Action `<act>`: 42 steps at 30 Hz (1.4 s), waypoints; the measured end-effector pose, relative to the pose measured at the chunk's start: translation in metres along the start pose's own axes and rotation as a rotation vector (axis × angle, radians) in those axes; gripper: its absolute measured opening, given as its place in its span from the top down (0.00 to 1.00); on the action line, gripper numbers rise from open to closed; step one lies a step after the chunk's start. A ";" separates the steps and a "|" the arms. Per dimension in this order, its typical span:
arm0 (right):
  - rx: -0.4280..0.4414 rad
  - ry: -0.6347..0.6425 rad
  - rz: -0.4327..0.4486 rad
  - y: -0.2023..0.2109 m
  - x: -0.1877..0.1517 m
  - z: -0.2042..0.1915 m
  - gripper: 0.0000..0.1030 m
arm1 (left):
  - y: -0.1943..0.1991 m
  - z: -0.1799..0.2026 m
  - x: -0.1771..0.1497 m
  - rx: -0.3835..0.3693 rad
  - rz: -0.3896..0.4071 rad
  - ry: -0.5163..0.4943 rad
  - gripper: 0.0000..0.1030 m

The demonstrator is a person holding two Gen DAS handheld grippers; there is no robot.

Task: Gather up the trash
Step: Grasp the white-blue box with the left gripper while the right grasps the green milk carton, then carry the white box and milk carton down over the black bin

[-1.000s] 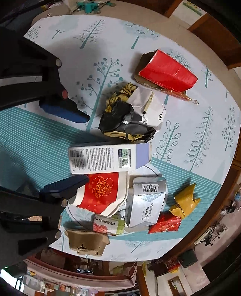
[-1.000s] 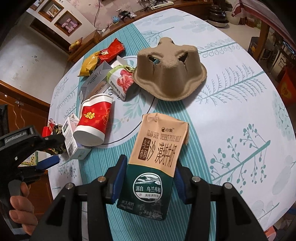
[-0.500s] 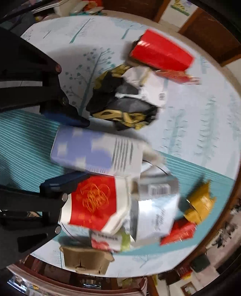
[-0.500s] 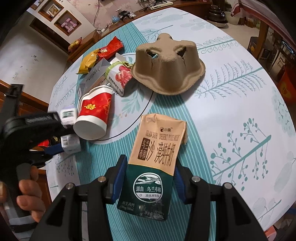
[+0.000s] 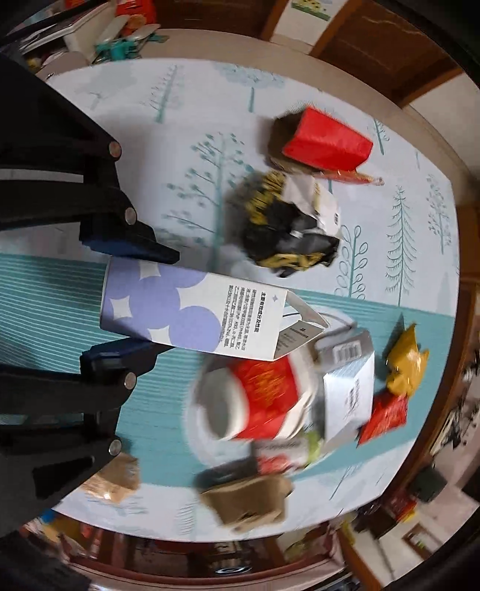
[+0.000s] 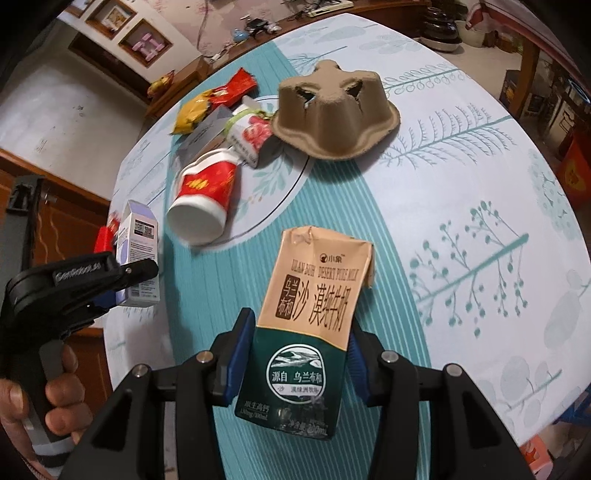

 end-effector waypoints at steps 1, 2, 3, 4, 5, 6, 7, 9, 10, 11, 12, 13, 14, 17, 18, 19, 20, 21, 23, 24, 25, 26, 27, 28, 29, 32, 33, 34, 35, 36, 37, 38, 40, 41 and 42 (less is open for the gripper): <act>0.006 0.015 -0.002 0.005 -0.004 -0.002 0.55 | 0.008 0.000 -0.008 -0.008 0.001 -0.007 0.65; 0.013 0.024 -0.004 0.010 -0.008 -0.002 0.55 | 0.018 -0.002 -0.017 -0.016 0.003 -0.011 0.65; 0.020 0.033 -0.007 0.014 -0.012 -0.003 0.55 | 0.026 -0.006 -0.024 -0.026 0.005 -0.013 0.65; 0.030 0.046 -0.012 0.021 -0.017 -0.005 0.55 | 0.032 -0.010 -0.032 -0.032 0.007 -0.017 0.65; 0.037 0.058 -0.015 0.026 -0.022 -0.005 0.55 | 0.040 -0.012 -0.043 -0.031 0.010 -0.023 0.65; 0.045 0.075 -0.018 0.032 -0.027 -0.007 0.55 | 0.047 -0.015 -0.050 -0.029 0.015 -0.026 0.65; 0.052 0.093 -0.024 0.038 -0.034 -0.008 0.55 | 0.053 -0.017 -0.058 -0.030 0.021 -0.026 0.65; 0.064 0.121 -0.032 0.048 -0.044 -0.010 0.55 | 0.068 -0.021 -0.076 -0.038 0.035 -0.016 0.65; 0.072 0.145 -0.037 0.055 -0.052 -0.012 0.55 | 0.078 -0.025 -0.085 -0.037 0.043 -0.010 0.65; 0.076 0.161 -0.040 0.060 -0.057 -0.012 0.55 | 0.084 -0.028 -0.093 -0.034 0.051 -0.003 0.65; 0.081 0.180 -0.042 0.065 -0.063 -0.013 0.55 | 0.091 -0.031 -0.104 -0.035 0.057 0.007 0.65; 0.086 0.201 -0.045 0.071 -0.070 -0.013 0.55 | 0.097 -0.034 -0.114 -0.036 0.062 0.017 0.65; 0.092 0.226 -0.051 0.077 -0.078 -0.014 0.55 | 0.100 -0.038 -0.123 -0.034 0.068 0.028 0.65; 0.105 0.292 -0.066 0.093 -0.101 -0.015 0.55 | 0.113 -0.047 -0.153 -0.033 0.083 0.055 0.65; 0.111 0.316 -0.072 0.098 -0.109 -0.015 0.55 | 0.116 -0.049 -0.160 -0.032 0.087 0.058 0.65; 0.114 0.336 -0.075 0.102 -0.115 -0.015 0.55 | 0.119 -0.052 -0.171 -0.028 0.091 0.060 0.65; 0.116 0.363 -0.080 0.107 -0.125 -0.015 0.55 | 0.121 -0.053 -0.180 -0.024 0.094 0.056 0.65; 0.118 0.382 -0.084 0.110 -0.132 -0.014 0.55 | 0.120 -0.054 -0.187 -0.022 0.095 0.049 0.65; 0.123 0.415 -0.096 0.115 -0.148 -0.013 0.55 | 0.120 -0.055 -0.204 -0.007 0.094 0.028 0.65; 0.126 0.425 -0.105 0.116 -0.157 -0.012 0.55 | 0.119 -0.056 -0.214 0.004 0.090 0.012 0.65; 0.128 0.430 -0.113 0.116 -0.164 -0.011 0.55 | 0.118 -0.056 -0.219 0.008 0.085 0.002 0.65; 0.130 0.431 -0.126 0.114 -0.173 -0.009 0.55 | 0.115 -0.057 -0.228 0.012 0.076 -0.012 0.65; 0.131 0.432 -0.136 0.114 -0.180 -0.008 0.55 | 0.113 -0.057 -0.237 0.014 0.068 -0.029 0.65; 0.133 0.431 -0.147 0.112 -0.187 -0.006 0.55 | 0.111 -0.057 -0.243 0.012 0.062 -0.043 0.65; 0.133 0.430 -0.157 0.110 -0.195 -0.005 0.55 | 0.107 -0.056 -0.251 0.008 0.057 -0.058 0.65; 0.127 0.433 -0.177 0.101 -0.216 -0.003 0.55 | 0.093 -0.057 -0.276 -0.018 0.033 -0.097 0.65; 0.123 0.435 -0.182 0.096 -0.224 -0.002 0.55 | 0.089 -0.057 -0.283 -0.028 0.030 -0.105 0.65; 0.115 0.436 -0.190 0.090 -0.234 0.000 0.55 | 0.083 -0.058 -0.290 -0.040 0.023 -0.114 0.65; 0.108 0.436 -0.196 0.085 -0.241 0.002 0.55 | 0.074 -0.059 -0.301 -0.055 0.014 -0.130 0.65; 0.099 0.438 -0.202 0.078 -0.250 0.004 0.55 | 0.068 -0.060 -0.307 -0.064 0.010 -0.141 0.65; 0.082 0.441 -0.207 0.068 -0.262 0.007 0.55 | 0.060 -0.061 -0.314 -0.072 0.005 -0.154 0.65; 0.073 0.442 -0.211 0.062 -0.270 0.009 0.55 | 0.051 -0.062 -0.322 -0.079 0.001 -0.170 0.65; 0.061 0.427 -0.228 0.042 -0.289 0.016 0.55 | 0.030 -0.066 -0.338 -0.095 -0.004 -0.201 0.65; 0.048 0.420 -0.233 0.029 -0.298 0.021 0.55 | 0.018 -0.068 -0.346 -0.100 -0.009 -0.214 0.65; 0.031 0.415 -0.239 0.016 -0.306 0.027 0.55 | 0.004 -0.070 -0.354 -0.105 -0.017 -0.226 0.65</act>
Point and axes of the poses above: each gripper's, at about its wrist camera, not at the fingertips, and y roughly against the way its jaws point, z to its right, x to its top, the point moved 7 cm from there along -y, roughly the way its jaws point, and after that the axes turned 7 degrees about z, right-handed, at the moved point
